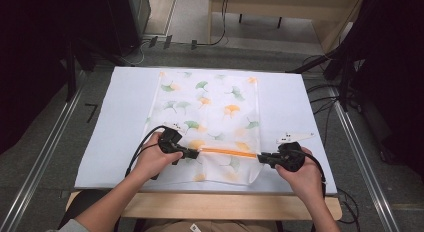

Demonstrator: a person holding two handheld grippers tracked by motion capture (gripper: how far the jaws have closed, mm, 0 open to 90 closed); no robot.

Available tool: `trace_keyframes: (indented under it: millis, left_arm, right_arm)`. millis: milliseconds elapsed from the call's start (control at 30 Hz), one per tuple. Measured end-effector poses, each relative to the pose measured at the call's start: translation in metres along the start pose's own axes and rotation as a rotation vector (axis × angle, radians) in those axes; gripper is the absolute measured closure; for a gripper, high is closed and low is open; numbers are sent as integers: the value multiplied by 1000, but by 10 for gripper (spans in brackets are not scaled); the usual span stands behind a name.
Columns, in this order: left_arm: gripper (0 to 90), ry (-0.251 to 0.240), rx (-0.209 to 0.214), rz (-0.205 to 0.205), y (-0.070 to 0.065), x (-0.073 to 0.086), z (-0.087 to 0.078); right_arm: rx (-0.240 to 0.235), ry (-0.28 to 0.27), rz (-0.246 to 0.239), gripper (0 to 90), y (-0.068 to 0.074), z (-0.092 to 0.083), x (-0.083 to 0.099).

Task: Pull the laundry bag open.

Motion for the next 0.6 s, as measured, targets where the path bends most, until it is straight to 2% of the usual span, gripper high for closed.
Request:
trace_keyframes:
  millis: [400,600]
  left_arm:
    - [900,-4,-2,-13,8,5,-12]
    - [900,2,-21,-28,20,15,-24]
  right_arm:
    - [0,-5,7,849,-1,-1,0]
    - [3,-1,9,849,-2,-1,1]
Point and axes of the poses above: each handheld gripper's, and its own axes: z roughly forward along the jaws, x roughly out of its underside, y roughly to its left, the point moved 8 cm from there along z, roughly forward along the jaws, and after that the axes turned 6 degrees about -x, right-handed, at the moved point
